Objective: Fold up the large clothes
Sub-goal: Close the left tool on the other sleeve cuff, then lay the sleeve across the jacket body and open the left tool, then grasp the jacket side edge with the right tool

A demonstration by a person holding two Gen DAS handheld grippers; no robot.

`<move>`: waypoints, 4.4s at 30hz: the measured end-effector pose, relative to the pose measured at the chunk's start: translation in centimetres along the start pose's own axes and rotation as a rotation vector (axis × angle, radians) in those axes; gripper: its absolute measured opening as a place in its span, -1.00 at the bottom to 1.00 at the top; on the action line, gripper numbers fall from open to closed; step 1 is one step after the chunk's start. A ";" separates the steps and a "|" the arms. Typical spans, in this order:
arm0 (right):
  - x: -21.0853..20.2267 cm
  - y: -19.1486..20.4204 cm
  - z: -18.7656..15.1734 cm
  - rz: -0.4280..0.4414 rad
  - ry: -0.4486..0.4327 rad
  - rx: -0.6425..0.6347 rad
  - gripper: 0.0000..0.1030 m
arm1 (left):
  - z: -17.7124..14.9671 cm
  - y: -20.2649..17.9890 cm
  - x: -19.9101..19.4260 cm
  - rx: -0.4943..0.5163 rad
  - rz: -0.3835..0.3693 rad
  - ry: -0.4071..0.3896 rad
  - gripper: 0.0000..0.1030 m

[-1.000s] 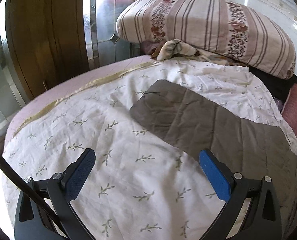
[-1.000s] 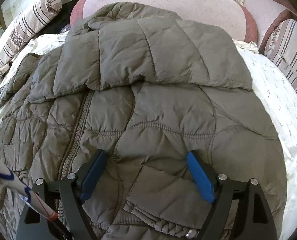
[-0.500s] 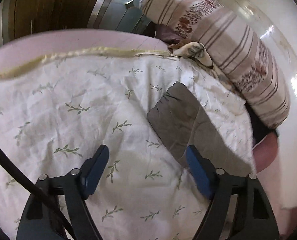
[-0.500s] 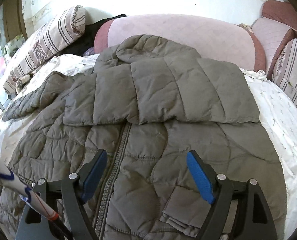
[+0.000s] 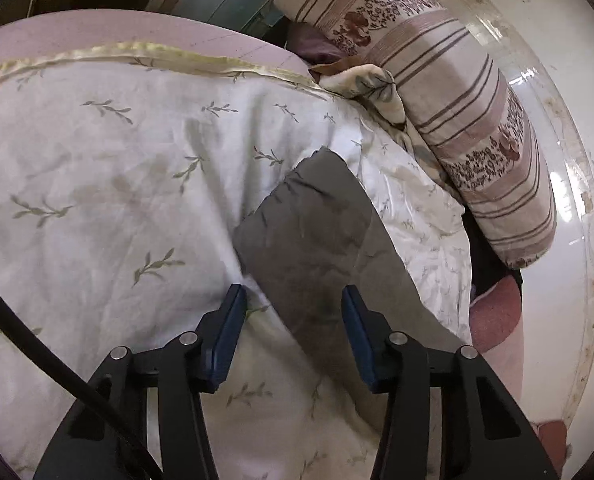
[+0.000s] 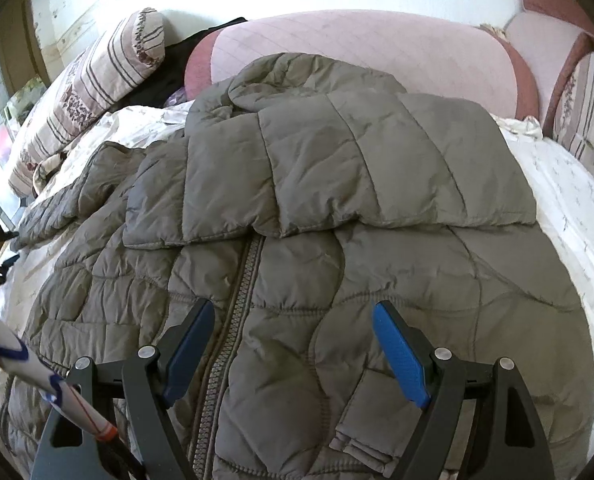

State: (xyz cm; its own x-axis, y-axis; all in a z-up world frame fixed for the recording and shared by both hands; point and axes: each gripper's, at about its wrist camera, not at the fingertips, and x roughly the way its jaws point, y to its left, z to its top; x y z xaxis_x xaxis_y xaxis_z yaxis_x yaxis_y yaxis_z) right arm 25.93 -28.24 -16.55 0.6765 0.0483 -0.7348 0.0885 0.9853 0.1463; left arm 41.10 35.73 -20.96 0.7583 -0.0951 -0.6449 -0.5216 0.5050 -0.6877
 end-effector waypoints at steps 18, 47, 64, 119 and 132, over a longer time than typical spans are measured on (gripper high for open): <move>-2.3 -1.4 0.8 -0.005 -0.083 0.086 0.66 | -6.8 -15.1 -6.4 0.427 -0.069 -0.183 -0.70; -5.7 -7.9 1.2 0.019 -0.148 0.388 0.66 | -39.3 -28.3 -9.7 1.254 -0.297 0.142 0.45; -5.2 -2.7 -0.1 0.075 -0.076 0.247 0.66 | -23.8 -19.4 -10.3 0.700 0.205 -0.301 0.82; 4.2 6.5 3.9 0.230 0.040 0.549 -0.51 | -21.3 -20.4 -6.4 0.764 0.107 -0.077 0.82; 3.6 4.0 3.0 0.288 0.019 0.649 0.00 | -20.6 -20.1 -6.8 0.747 0.116 -0.095 0.82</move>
State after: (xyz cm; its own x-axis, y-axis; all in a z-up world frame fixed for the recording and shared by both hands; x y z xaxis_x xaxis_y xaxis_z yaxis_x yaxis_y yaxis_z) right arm 30.92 -24.57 -16.58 0.7264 0.3008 -0.6179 0.3298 0.6362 0.6975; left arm 38.40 8.50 -9.61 0.7628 0.0517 -0.6446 -0.2224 0.9570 -0.1864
